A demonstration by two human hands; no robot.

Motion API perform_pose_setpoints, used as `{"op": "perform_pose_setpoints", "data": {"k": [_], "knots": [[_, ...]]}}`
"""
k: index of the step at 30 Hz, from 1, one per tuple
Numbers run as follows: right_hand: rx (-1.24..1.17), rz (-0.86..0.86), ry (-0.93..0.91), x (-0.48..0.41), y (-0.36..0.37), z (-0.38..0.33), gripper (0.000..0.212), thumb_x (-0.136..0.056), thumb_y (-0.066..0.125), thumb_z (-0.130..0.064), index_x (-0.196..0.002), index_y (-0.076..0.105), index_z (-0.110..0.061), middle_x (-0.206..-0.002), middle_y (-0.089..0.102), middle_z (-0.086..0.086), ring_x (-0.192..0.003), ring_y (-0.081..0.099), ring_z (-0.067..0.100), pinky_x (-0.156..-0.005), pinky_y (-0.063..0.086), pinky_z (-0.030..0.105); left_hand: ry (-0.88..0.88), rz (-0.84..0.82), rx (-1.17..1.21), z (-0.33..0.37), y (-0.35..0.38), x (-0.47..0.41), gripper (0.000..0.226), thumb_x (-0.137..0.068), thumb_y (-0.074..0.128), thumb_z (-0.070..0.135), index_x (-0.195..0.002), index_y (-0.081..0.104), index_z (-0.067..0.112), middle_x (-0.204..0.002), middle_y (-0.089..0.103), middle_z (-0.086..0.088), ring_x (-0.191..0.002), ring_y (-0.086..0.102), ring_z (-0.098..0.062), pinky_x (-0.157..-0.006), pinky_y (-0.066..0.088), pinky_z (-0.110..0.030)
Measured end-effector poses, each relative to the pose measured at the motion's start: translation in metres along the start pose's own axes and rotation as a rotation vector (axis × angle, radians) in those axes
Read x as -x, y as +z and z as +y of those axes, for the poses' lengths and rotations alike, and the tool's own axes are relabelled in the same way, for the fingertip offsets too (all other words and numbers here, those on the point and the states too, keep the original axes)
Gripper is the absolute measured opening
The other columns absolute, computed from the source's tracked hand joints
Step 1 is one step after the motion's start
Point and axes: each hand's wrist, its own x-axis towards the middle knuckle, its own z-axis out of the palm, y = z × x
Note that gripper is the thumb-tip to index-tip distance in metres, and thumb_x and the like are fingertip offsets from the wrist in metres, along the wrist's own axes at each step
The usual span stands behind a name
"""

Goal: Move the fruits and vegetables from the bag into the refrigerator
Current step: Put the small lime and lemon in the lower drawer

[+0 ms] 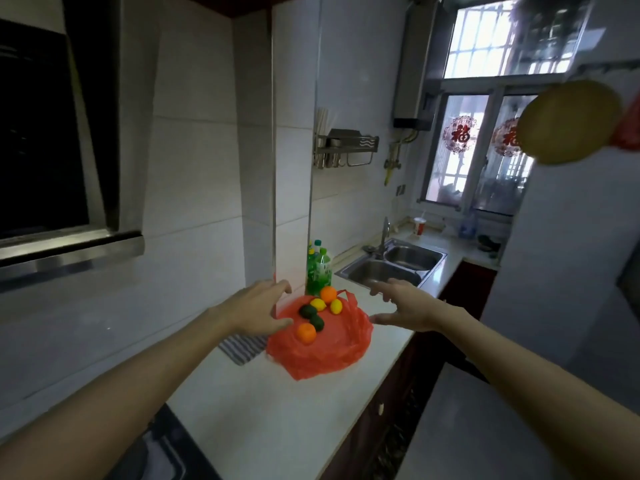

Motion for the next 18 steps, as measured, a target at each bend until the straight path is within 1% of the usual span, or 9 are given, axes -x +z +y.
{"op": "perform_pose_setpoints", "data": {"k": [3,6,9,12,14,16,18], "knots": [[-0.031,-0.023,0.033,-0.006,0.017,0.013,0.058,-0.085,0.065,-0.050,-0.132,0.047,-0.021,-0.119,0.050,0.003,-0.105,0.049,0.016,-0.092,0.048,0.035,0.017,-0.028,0.010,-0.011,0.009,-0.017,0.065,-0.078,0.058,0.058,-0.131,0.042,0.025,-0.121,0.056,-0.003,-0.110,0.054,-0.020,-0.091,0.050,-0.042],[-0.047,-0.038,0.060,-0.017,0.031,0.029,0.060,-0.085,0.066,-0.048,-0.133,0.045,-0.020,-0.120,0.053,0.005,-0.105,0.050,0.017,-0.093,0.047,0.035,0.018,-0.053,0.012,-0.014,0.026,-0.037,0.061,-0.083,0.059,0.053,-0.132,0.042,0.020,-0.127,0.052,-0.006,-0.111,0.054,-0.020,-0.094,0.049,-0.040],[-0.071,-0.071,0.061,-0.031,0.044,0.048,0.062,-0.085,0.066,-0.045,-0.136,0.042,-0.019,-0.125,0.055,0.006,-0.108,0.052,0.018,-0.095,0.047,0.034,0.008,-0.082,0.041,-0.017,0.046,-0.060,0.059,-0.083,0.058,0.056,-0.130,0.042,0.022,-0.125,0.051,-0.004,-0.104,0.056,-0.017,-0.090,0.050,-0.039],[-0.072,-0.096,0.050,-0.052,0.056,0.070,0.063,-0.086,0.066,-0.044,-0.138,0.040,-0.020,-0.129,0.053,0.005,-0.111,0.050,0.018,-0.095,0.046,0.032,0.006,-0.092,0.054,-0.018,0.070,-0.086,0.055,-0.082,0.057,0.057,-0.125,0.043,0.026,-0.120,0.051,0.000,-0.107,0.051,-0.016,-0.089,0.049,-0.035],[-0.074,-0.102,0.040,-0.069,0.064,0.086,0.063,-0.086,0.066,-0.045,-0.138,0.040,-0.021,-0.129,0.052,0.004,-0.111,0.050,0.017,-0.095,0.046,0.032,-0.007,-0.088,0.061,-0.017,0.084,-0.103,0.054,-0.081,0.058,0.057,-0.123,0.044,0.026,-0.121,0.052,0.001,-0.105,0.050,-0.014,-0.089,0.047,-0.033],[-0.074,-0.111,0.030,-0.085,0.072,0.104,0.063,-0.085,0.066,-0.045,-0.138,0.040,-0.022,-0.128,0.053,0.004,-0.110,0.050,0.017,-0.095,0.047,0.034,-0.035,-0.095,0.082,-0.018,0.100,-0.121,0.057,-0.080,0.057,0.057,-0.125,0.045,0.024,-0.125,0.052,-0.001,-0.110,0.052,-0.017,-0.093,0.047,-0.036],[-0.080,-0.132,0.024,-0.099,0.080,0.122,0.063,-0.085,0.066,-0.045,-0.138,0.040,-0.023,-0.127,0.052,0.004,-0.109,0.050,0.016,-0.095,0.047,0.035,-0.068,-0.125,0.095,-0.018,0.114,-0.137,0.058,-0.079,0.055,0.057,-0.125,0.044,0.021,-0.123,0.051,-0.002,-0.112,0.052,-0.020,-0.093,0.047,-0.039]]}}
